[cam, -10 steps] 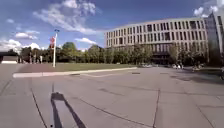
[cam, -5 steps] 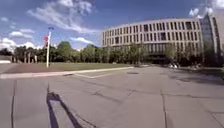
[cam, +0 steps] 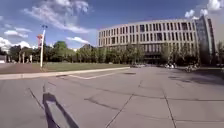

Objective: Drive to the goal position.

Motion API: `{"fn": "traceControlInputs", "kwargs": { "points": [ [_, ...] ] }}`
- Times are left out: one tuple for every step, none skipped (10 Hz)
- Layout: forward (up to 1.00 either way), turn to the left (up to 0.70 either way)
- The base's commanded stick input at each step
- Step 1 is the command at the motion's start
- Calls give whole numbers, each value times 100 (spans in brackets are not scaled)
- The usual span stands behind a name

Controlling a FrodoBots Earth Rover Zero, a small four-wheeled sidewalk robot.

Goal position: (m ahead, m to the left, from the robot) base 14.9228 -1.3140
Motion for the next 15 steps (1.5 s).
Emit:
{"fn": "traceControlInputs", "kwargs": {
  "points": [
    [70,-14],
    [70,-14],
    [70,-14],
    [70,-14],
    [70,-14],
    [70,-14],
    [70,-14],
    [70,-5],
    [70,0],
    [70,0],
    [70,0],
    [70,-12],
    [70,-14],
    [70,-14],
    [70,-14]
  ]
}}
